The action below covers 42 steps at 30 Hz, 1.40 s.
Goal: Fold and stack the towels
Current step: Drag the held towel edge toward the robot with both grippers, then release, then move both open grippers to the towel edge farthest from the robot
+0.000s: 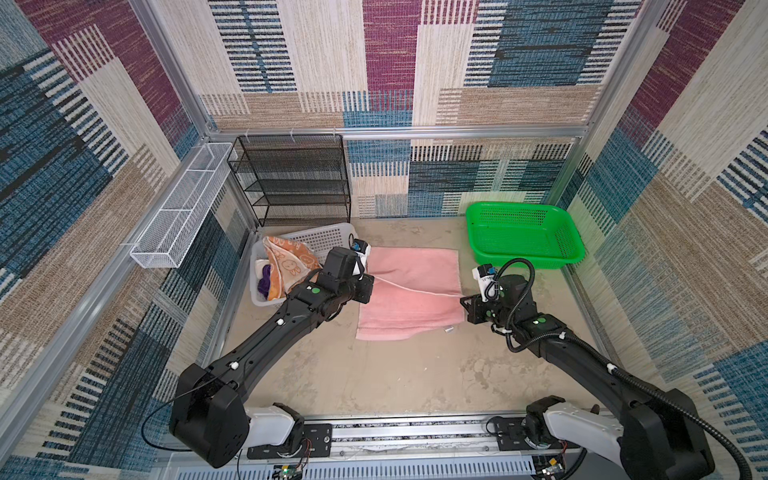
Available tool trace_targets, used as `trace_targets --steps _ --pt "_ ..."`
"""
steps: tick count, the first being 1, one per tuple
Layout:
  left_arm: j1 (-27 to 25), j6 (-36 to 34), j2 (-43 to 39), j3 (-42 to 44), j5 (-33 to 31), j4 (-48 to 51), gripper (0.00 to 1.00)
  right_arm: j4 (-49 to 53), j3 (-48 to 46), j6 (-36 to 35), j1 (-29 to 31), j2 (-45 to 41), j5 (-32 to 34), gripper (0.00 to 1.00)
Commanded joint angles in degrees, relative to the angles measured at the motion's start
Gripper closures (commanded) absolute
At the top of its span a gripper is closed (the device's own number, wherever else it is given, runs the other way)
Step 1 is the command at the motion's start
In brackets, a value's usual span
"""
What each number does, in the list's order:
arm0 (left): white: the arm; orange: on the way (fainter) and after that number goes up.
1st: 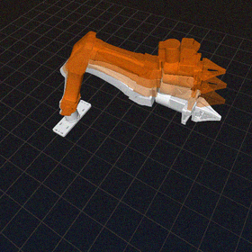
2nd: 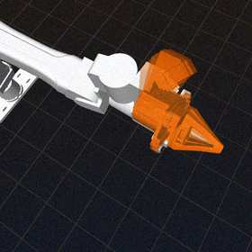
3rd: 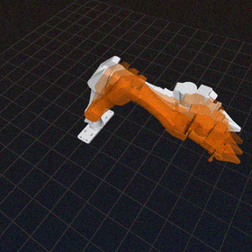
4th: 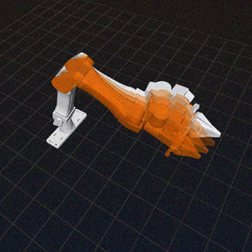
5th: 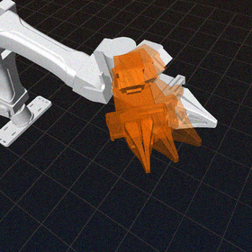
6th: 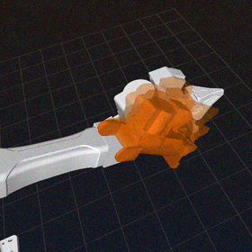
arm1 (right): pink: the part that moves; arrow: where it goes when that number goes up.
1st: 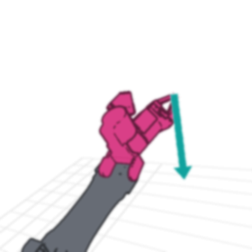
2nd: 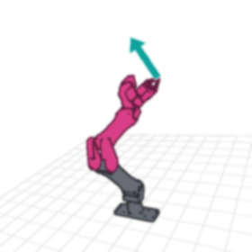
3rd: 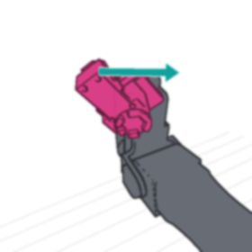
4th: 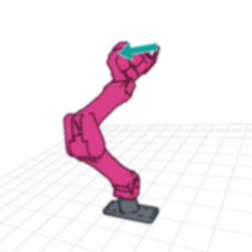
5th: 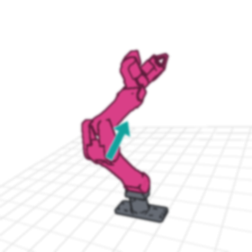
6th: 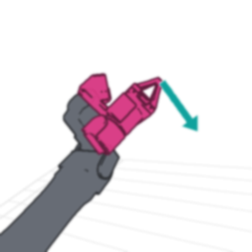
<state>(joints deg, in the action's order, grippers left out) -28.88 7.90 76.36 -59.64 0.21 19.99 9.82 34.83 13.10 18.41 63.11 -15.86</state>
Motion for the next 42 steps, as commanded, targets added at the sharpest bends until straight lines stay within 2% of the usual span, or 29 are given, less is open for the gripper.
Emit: trace_targets --steps 1,9,13,20,23,24,26,30,32,34,35,37,42 --pt "-0.3 2.6 -0.5 2.5 0.5 -2.1 1.0 1.2 -0.8 1.9 0.2 -0.9 0.3 1.0" --pt "-1.1 4.7 -0.4 7.9 1.4 -2.7 1.0 1.2 -4.8 4.8 1.0 -1.0 -2.6 1.0" --pt "-1.8 6.2 -0.6 10.6 1.6 -3.7 1.0 -2.0 -8.3 8.3 1.9 -1.1 -7.0 1.0" --pt "-2.4 8.8 0.6 14.8 3.1 -5.6 1.0 -5.1 -12.3 11.0 3.4 1.3 -8.1 1.0" --pt "-2.7 9.7 0.9 16.0 3.9 -6.0 1.0 -5.3 -13.0 11.4 3.5 1.3 -8.5 0.96" --pt "-2.8 10.0 0.8 16.3 3.9 -5.9 0.98 -5.1 -13.2 11.7 3.6 0.9 -8.6 0.92" --pt "-2.8 10.6 0.1 17.2 3.9 -5.7 0.86 -4.9 -13.7 12.0 3.5 -0.1 -9.2 0.82" --pt "-2.8 11.1 -2.6 18.3 3.6 -4.1 0.74 -3.4 -13.8 12.0 3.5 -2.7 -11.2 0.53" --pt "-2.8 11.1 -4.5 18.6 2.5 -3.0 0.69 -2.1 -13.1 11.9 3.5 -4.1 -11.3 0.43" --pt "-2.8 11.3 -6.7 19.1 0.6 -1.6 0.57 -0.3 -11.6 11.7 3.6 -5.5 -10.0 0.34" --pt "-2.8 11.2 -7.7 19.2 -0.2 -1.0 0.52 0.3 -11.1 11.6 3.5 -5.9 -9.4 0.32" --pt "-2.8 11.2 -9.9 19.5 -2.3 0.1 0.5 2.1 -9.4 12.4 3.5 -6.7 -5.5 0.28" --pt "-2.8 10.8 -13.4 18.9 -5.0 -0.1 0.45 2.1 -6.4 15.2 3.5 -4.5 4.4 0.27"
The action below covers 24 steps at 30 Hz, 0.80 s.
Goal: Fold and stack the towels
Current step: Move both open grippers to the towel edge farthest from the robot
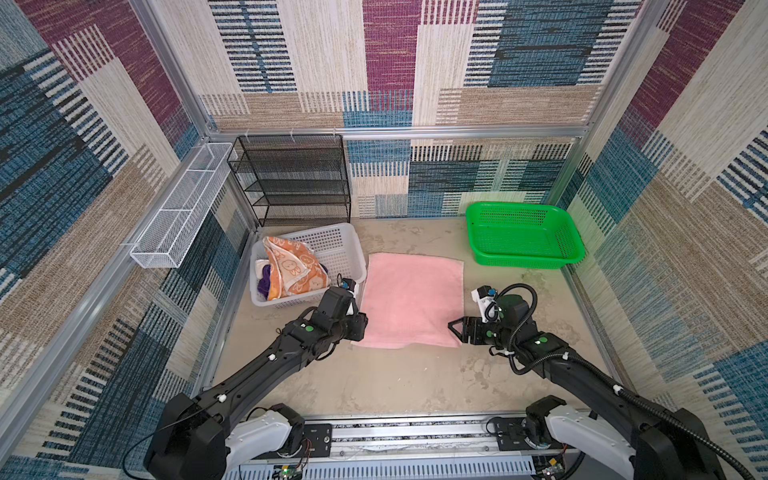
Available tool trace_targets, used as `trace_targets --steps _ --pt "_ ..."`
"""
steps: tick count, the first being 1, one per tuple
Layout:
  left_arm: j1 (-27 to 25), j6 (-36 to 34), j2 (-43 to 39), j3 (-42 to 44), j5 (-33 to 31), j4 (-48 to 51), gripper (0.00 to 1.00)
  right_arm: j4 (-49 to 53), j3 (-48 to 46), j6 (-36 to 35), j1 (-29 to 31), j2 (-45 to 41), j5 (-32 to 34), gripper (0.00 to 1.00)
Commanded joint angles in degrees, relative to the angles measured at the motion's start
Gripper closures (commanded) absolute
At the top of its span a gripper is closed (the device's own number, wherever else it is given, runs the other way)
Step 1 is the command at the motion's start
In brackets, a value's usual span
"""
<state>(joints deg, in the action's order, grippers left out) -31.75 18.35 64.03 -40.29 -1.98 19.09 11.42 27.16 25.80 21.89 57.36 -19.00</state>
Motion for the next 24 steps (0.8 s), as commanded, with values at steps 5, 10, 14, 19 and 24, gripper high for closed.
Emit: trace_targets --steps 5,10,14,19,24 --pt "0.0 -1.4 1.8 -4.4 -2.2 -2.0 0.41 -3.4 5.7 3.8 -0.4 8.3 15.4 0.27" --pt "0.0 -4.0 10.1 -13.2 -0.9 -3.9 0.41 -5.8 13.6 2.1 -2.2 18.8 19.2 0.27" --pt "0.0 -6.2 18.7 -23.1 -2.8 -2.1 0.42 -7.4 20.0 -0.1 -3.8 26.9 19.3 0.27" --pt "0.5 -6.9 31.2 -37.6 -5.9 4.6 0.42 -8.6 26.6 -1.8 -5.5 34.6 19.1 0.27" --pt "2.0 -4.4 43.5 -50.1 -8.2 9.7 0.42 -9.0 30.9 -2.1 -6.9 40.1 20.3 0.28"
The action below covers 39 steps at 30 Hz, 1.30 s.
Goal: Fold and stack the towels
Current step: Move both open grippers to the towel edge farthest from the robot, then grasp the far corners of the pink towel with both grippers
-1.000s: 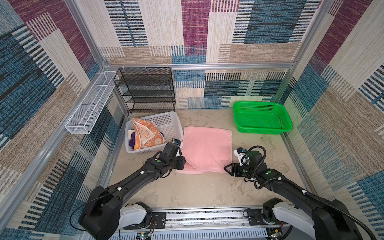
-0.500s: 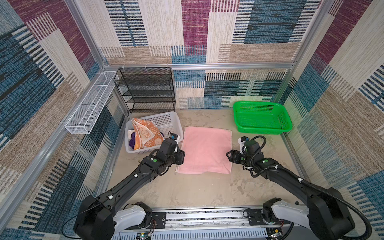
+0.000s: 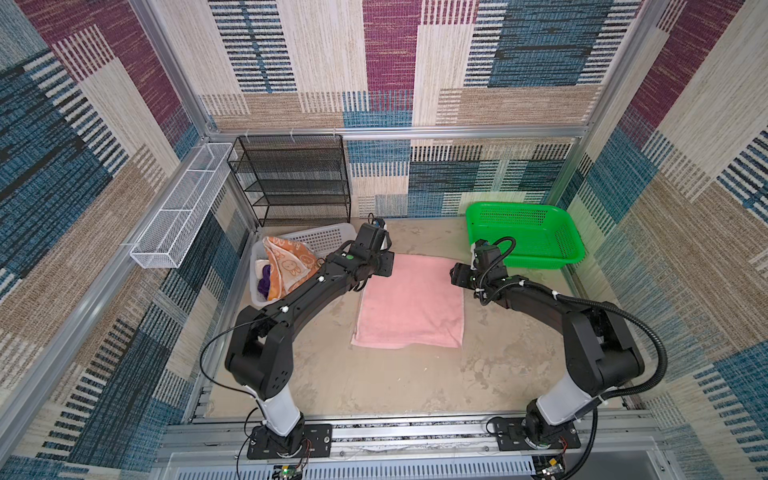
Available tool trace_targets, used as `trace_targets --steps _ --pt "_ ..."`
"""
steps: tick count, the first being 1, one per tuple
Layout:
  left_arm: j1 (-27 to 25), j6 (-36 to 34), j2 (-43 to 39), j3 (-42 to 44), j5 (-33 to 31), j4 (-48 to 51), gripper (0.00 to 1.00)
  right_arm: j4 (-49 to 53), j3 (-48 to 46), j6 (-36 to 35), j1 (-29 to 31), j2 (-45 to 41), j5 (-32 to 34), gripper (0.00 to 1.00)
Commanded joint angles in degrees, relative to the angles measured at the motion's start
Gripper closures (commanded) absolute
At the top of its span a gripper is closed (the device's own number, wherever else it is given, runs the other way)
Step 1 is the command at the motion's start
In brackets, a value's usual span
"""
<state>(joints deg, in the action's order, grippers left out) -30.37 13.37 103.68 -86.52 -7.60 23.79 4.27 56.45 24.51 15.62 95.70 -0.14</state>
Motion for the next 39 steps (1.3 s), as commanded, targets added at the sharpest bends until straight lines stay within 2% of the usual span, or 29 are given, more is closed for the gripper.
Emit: trace_targets --steps 1,8,17,20,26,30,35,39 --pt "1.0 1.4 6.0 -6.1 -2.5 5.7 0.43 -1.9 2.1 -0.6 -0.8 2.5 1.7 0.29" --pt "3.9 6.1 19.9 -19.9 -2.0 10.6 0.45 -2.4 4.6 -0.9 -1.6 6.6 1.2 0.39" --pt "5.8 10.0 27.7 -25.9 -0.3 11.1 0.45 -2.0 6.6 -1.6 -1.6 9.0 1.3 0.4" --pt "6.2 10.7 27.8 -25.5 -1.6 12.8 0.46 -1.6 7.0 -1.7 -1.6 9.3 1.5 0.39" --pt "8.4 10.5 24.3 -18.9 -4.0 11.4 0.45 -1.7 7.4 -1.7 -2.3 10.4 1.6 0.39" --pt "9.9 9.7 23.8 -18.2 -1.1 9.3 0.45 -1.7 8.5 -1.2 -3.0 12.2 1.1 0.39" --pt "9.6 8.0 25.4 -21.7 4.6 7.0 0.46 -2.7 9.9 0.0 -3.6 14.5 1.2 0.41" --pt "9.6 7.7 27.2 -24.1 6.5 6.3 0.47 -3.8 11.6 0.7 -3.8 16.9 1.2 0.44"
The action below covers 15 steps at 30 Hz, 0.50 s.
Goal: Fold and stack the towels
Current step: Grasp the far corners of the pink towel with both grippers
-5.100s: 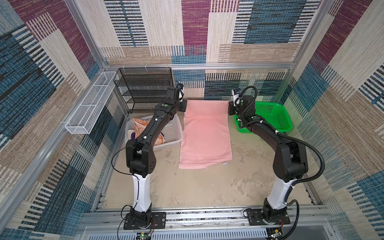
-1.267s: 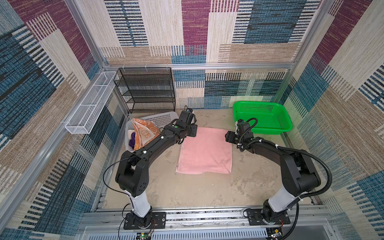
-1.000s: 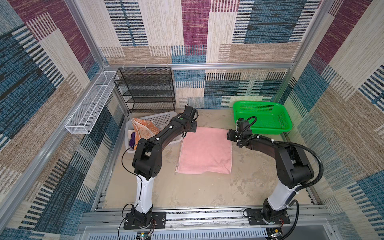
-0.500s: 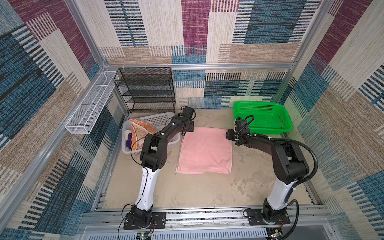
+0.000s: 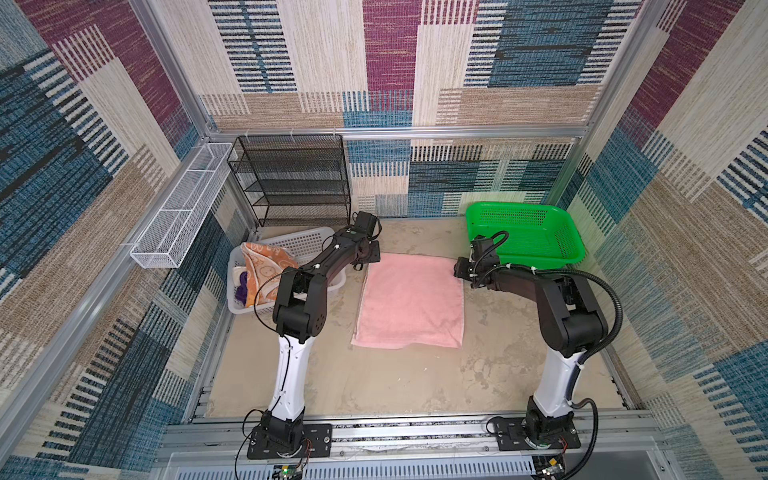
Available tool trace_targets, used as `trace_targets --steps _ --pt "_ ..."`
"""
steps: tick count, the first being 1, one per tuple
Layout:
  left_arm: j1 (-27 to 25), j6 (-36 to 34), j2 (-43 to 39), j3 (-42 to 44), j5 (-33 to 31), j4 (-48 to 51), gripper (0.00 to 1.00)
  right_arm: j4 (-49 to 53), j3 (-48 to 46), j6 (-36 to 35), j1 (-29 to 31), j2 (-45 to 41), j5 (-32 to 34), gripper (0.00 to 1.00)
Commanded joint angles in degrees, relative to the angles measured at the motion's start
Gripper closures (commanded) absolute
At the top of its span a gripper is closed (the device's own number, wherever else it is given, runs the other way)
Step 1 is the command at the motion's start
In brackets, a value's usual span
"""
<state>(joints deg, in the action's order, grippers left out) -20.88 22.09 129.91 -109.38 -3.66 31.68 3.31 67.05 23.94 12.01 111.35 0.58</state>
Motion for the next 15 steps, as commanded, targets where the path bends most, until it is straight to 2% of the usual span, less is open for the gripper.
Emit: trace_targets --steps 1,11,15 --pt "0.1 -0.9 1.3 -1.6 2.7 -1.8 0.47 -3.0 1.5 1.5 -0.1 1.7 0.5 0.45" --pt "0.1 0.1 5.5 -4.0 3.7 -3.4 0.48 -3.1 5.0 3.8 -0.4 5.8 2.4 0.48" --pt "0.1 0.4 7.5 -5.8 3.6 -2.9 0.51 -3.3 5.4 3.8 -0.6 6.5 2.5 0.5"
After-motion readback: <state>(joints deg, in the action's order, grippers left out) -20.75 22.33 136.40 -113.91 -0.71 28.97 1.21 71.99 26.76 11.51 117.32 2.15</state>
